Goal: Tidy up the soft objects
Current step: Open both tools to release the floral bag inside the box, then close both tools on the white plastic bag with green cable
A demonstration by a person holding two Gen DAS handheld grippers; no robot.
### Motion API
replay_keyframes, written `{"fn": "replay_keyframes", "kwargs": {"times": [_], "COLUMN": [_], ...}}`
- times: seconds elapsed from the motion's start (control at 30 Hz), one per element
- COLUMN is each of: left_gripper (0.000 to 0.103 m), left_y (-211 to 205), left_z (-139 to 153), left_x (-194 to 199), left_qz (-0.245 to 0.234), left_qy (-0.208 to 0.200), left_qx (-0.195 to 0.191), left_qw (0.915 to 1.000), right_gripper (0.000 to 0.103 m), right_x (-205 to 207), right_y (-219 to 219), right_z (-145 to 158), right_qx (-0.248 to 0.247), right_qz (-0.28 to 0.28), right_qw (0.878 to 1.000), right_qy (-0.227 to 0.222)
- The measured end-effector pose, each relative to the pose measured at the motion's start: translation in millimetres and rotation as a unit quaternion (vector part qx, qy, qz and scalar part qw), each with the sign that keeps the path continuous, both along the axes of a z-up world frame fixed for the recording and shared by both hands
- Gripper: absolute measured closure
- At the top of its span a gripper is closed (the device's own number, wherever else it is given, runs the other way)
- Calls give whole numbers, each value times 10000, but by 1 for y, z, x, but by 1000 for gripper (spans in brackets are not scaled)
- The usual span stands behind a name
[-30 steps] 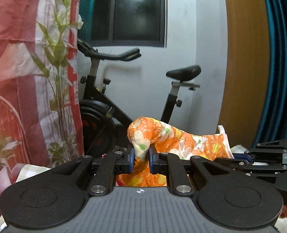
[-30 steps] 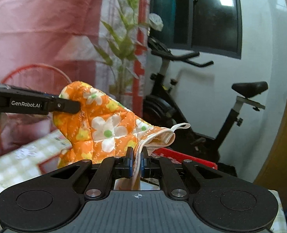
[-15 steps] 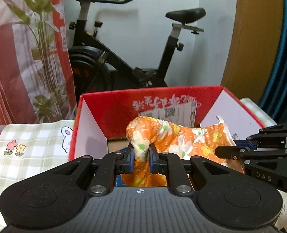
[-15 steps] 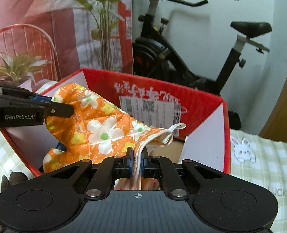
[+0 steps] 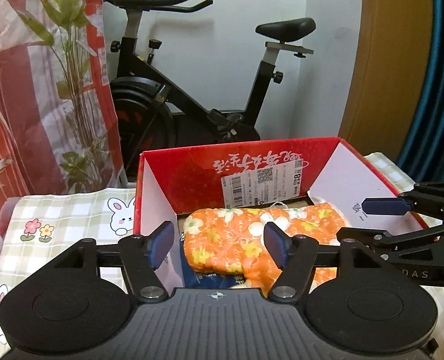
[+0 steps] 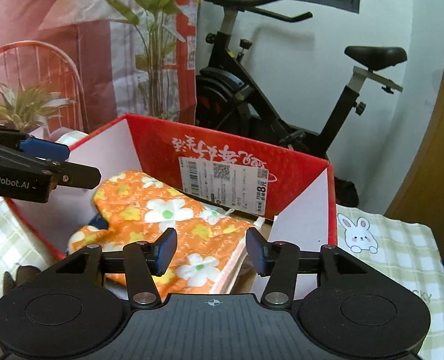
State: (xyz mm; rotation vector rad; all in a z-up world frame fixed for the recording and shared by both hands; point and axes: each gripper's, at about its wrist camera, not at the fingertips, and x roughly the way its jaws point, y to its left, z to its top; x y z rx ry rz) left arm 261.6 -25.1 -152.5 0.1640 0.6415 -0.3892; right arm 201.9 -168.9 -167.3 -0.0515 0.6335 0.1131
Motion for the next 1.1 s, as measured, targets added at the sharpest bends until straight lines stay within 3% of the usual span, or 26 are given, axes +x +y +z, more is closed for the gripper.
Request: {"fn": "replay_keyframes", "kwargs": {"times": [0.37, 0.67, 1.1], "left_gripper": [35, 35, 35], "left_y": [11, 30, 45], "left_z": [14, 9, -19], "left_x": [-52, -94, -130], "left_qz": [-62, -81, -199], "left_qy": [-134, -251, -128], "left_qx": [-88, -163, -186], "left_qw": [9999, 9995, 9995], "right_gripper": [54, 54, 53], "right_x": [-50, -91, -126], "right_y": [5, 11, 11], "right_z": [19, 27, 8], "right_qx": [87, 85, 233], "right_qz": [114, 365, 599], "right_qw": [9994, 9979, 9968], "right_qy": [-324, -524, -474]}}
